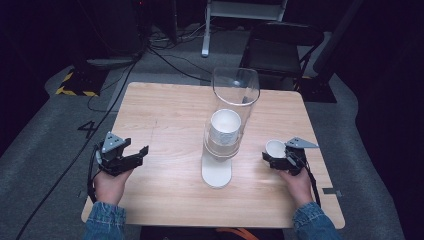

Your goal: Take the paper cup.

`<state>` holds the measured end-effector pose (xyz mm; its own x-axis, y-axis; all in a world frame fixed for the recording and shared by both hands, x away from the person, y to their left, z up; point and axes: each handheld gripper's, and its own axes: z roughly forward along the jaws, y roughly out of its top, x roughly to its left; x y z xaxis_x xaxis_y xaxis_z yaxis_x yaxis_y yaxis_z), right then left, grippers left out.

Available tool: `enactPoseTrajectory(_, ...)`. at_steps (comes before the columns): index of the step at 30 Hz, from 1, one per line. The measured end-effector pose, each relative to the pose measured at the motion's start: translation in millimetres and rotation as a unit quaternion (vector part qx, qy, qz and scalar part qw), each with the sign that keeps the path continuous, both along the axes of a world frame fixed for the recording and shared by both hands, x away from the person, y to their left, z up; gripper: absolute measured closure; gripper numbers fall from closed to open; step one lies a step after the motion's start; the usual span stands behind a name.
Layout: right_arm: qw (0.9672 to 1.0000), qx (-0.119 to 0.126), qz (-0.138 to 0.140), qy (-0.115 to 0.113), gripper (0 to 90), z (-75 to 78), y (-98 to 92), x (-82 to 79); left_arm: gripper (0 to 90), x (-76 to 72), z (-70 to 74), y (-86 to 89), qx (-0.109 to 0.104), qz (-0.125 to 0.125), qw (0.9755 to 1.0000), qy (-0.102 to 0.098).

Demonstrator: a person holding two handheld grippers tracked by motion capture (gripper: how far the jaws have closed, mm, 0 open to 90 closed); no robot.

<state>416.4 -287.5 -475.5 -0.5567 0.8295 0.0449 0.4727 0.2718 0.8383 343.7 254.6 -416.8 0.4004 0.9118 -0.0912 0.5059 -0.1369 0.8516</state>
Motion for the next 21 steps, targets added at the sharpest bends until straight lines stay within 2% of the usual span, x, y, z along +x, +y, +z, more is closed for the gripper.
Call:
enactPoseTrajectory(1,1.0,0.001,0.005,0.0,10.0,2.1,0.2,-1.4,29.5,0.1,-0.1,-0.4,0.001,0.0,1.0,0.0)
enactPoseTrajectory(4,0.9997,-0.002,0.016,-0.02,0.8,11.2,1.1,-6.8,29.5,0.5,-0.3,-0.8,0.002,-0.001,1.0,0.001)
enactPoseTrajectory(5,0.9994,-0.003,0.021,-0.028,0.2,13.8,1.6,-8.0,29.5,0.6,-0.3,-1.0,0.003,-0.002,1.0,0.001)
enactPoseTrajectory(8,0.9989,-0.007,0.014,-0.044,0.0,21.5,3.0,-12.6,29.5,0.7,-0.4,-1.9,0.004,-0.003,1.0,0.001)
enactPoseTrajectory(14,0.996,0.032,0.032,-0.077,0.0,38.0,-5.8,-27.4,29.4,-2.0,-2.3,-6.2,0.008,-0.01,0.9999,0.006)
enactPoseTrajectory(16,0.9953,0.033,0.035,-0.084,0.0,43.9,-9.7,-33.5,29.4,-2.9,-3.4,-8.4,0.012,-0.014,0.9998,0.008)
enactPoseTrajectory(21,0.996,0.034,0.033,-0.076,0.0,57.2,-20.4,-47.9,29.2,-6.1,-4.7,-12.4,0.01,-0.022,0.9996,0.013)
